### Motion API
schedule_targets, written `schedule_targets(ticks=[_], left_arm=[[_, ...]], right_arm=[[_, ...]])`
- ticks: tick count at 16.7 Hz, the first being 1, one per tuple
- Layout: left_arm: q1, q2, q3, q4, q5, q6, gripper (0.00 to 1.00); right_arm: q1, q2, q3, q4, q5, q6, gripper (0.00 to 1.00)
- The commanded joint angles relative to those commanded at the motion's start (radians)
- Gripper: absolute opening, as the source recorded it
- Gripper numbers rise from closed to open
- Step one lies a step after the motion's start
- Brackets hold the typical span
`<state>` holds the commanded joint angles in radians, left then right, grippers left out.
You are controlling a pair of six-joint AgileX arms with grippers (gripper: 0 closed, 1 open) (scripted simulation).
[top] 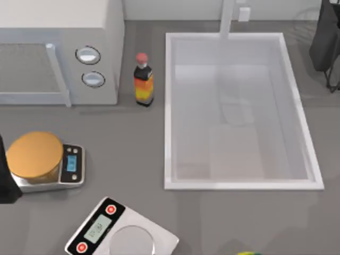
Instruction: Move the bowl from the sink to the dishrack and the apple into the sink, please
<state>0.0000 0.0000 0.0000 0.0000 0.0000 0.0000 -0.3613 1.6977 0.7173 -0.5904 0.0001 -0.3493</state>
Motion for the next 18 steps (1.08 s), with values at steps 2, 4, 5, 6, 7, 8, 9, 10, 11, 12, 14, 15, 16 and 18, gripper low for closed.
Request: schedule_targets(ticks=[2, 4, 5, 6, 7, 8, 9, 10, 11, 12, 14, 15, 16, 18], left_arm=[[0.000, 0.000, 0.000, 0.000, 0.000, 0.000, 1.00], [0.000, 0.000, 0.000, 0.000, 0.000, 0.000, 1.00], [0.000, 0.000, 0.000, 0.000, 0.000, 0.000, 1.00], [0.000, 0.000, 0.000, 0.000, 0.000, 0.000, 1.00], [0.000, 0.000, 0.000, 0.000, 0.000, 0.000, 1.00], [0.000, 0.000, 0.000, 0.000, 0.000, 0.000, 1.00], [0.000, 0.000, 0.000, 0.000, 0.000, 0.000, 1.00], [0.000, 0.000, 0.000, 0.000, 0.000, 0.000, 1.00], [0.000, 0.000, 0.000, 0.000, 0.000, 0.000, 1.00], [0.000, 0.000, 0.000, 0.000, 0.000, 0.000, 1.00], [0.000, 0.000, 0.000, 0.000, 0.000, 0.000, 1.00], [0.000, 0.000, 0.000, 0.000, 0.000, 0.000, 1.00], [0.000, 0.000, 0.000, 0.000, 0.000, 0.000, 1.00], [0.000, 0.000, 0.000, 0.000, 0.000, 0.000, 1.00]], right_arm=[[0.000, 0.000, 0.000, 0.000, 0.000, 0.000, 0.47], [0.000, 0.000, 0.000, 0.000, 0.000, 0.000, 0.32], [0.000, 0.000, 0.000, 0.000, 0.000, 0.000, 0.25], [0.000, 0.000, 0.000, 0.000, 0.000, 0.000, 0.17], [0.000, 0.000, 0.000, 0.000, 0.000, 0.000, 0.10], [0.000, 0.000, 0.000, 0.000, 0.000, 0.000, 0.02], [0.000, 0.000, 0.000, 0.000, 0.000, 0.000, 0.00], [0.000, 0.000, 0.000, 0.000, 0.000, 0.000, 0.00], [0.000, 0.000, 0.000, 0.000, 0.000, 0.000, 0.00], [0.000, 0.000, 0.000, 0.000, 0.000, 0.000, 0.00], [0.000, 0.000, 0.000, 0.000, 0.000, 0.000, 0.00], [0.000, 0.000, 0.000, 0.000, 0.000, 0.000, 0.00], [0.000, 0.000, 0.000, 0.000, 0.000, 0.000, 0.00], [0.008, -0.081, 0.065, -0.053, -0.015, 0.037, 0.00]])
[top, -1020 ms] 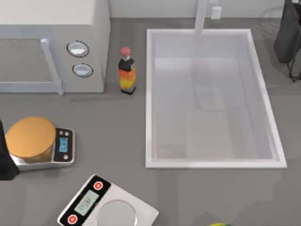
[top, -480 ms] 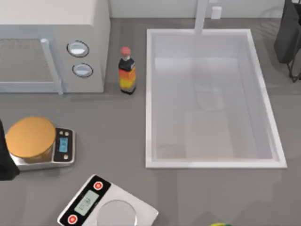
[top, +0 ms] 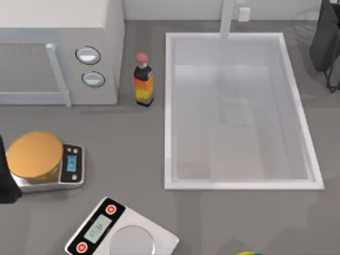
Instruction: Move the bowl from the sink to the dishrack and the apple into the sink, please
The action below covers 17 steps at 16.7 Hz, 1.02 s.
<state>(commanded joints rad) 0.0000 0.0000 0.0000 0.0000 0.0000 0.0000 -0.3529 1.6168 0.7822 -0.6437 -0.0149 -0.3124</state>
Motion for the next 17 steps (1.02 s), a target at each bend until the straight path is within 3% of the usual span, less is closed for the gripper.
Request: schedule_targets(ticks=[12, 17], left_arm=[[0.000, 0.000, 0.000, 0.000, 0.000, 0.000, 1.00], [0.000, 0.000, 0.000, 0.000, 0.000, 0.000, 1.00]], right_arm=[[-0.004, -0.141, 0.260, -0.401, 0.000, -0.006, 0.00], [-0.004, -0.153, 0.279, -0.432, -0.001, -0.006, 0.00]])
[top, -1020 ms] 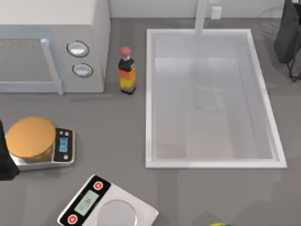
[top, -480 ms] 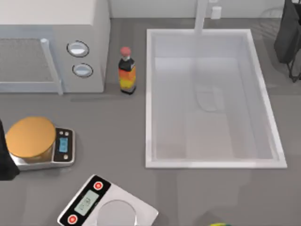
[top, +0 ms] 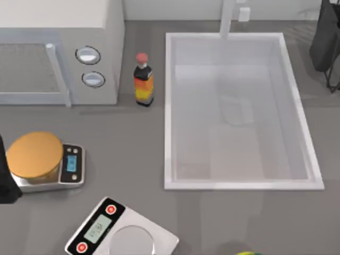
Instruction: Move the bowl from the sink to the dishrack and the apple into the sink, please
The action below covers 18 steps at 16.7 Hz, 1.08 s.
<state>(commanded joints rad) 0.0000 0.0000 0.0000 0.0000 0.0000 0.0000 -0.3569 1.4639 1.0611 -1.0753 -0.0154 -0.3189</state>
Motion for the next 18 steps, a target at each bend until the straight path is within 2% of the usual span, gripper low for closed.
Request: schedule_targets(ticks=[4, 8, 12, 18], left_arm=[[0.000, 0.000, 0.000, 0.000, 0.000, 0.000, 1.00], [0.000, 0.000, 0.000, 0.000, 0.000, 0.000, 1.00], [0.000, 0.000, 0.000, 0.000, 0.000, 0.000, 1.00], [0.000, 0.000, 0.000, 0.000, 0.000, 0.000, 1.00]], right_arm=[[0.030, 0.008, -0.003, 0.035, 0.011, 0.006, 0.00], [0.191, 0.033, -0.006, 0.224, 0.078, 0.035, 0.00], [0.425, 0.077, -0.025, 0.575, 0.199, 0.094, 0.00], [0.768, 0.115, -0.125, 1.311, 0.423, 0.215, 0.00]])
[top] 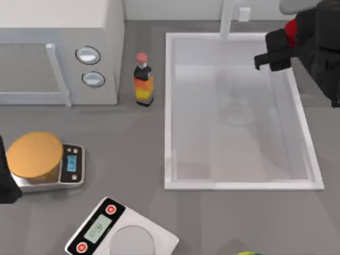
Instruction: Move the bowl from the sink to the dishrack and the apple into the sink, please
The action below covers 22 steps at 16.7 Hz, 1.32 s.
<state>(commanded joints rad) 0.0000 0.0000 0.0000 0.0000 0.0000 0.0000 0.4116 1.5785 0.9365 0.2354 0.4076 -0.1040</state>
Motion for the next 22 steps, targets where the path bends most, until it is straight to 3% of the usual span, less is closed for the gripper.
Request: schedule_targets(ticks=[4, 8, 17, 22], left_arm=[[0.000, 0.000, 0.000, 0.000, 0.000, 0.000, 1.00], [0.000, 0.000, 0.000, 0.000, 0.000, 0.000, 1.00], [0.000, 0.000, 0.000, 0.000, 0.000, 0.000, 1.00], [0.000, 0.000, 0.000, 0.000, 0.000, 0.000, 1.00]], right_arm=[[0.152, 0.000, -0.104, 0.377, 0.136, 0.069, 0.00], [0.223, 0.014, -0.197, 0.593, 0.238, 0.112, 0.00], [0.234, 0.031, -0.226, 0.656, 0.266, 0.125, 0.00], [0.237, 0.188, -0.250, 0.839, 0.268, 0.124, 0.00]])
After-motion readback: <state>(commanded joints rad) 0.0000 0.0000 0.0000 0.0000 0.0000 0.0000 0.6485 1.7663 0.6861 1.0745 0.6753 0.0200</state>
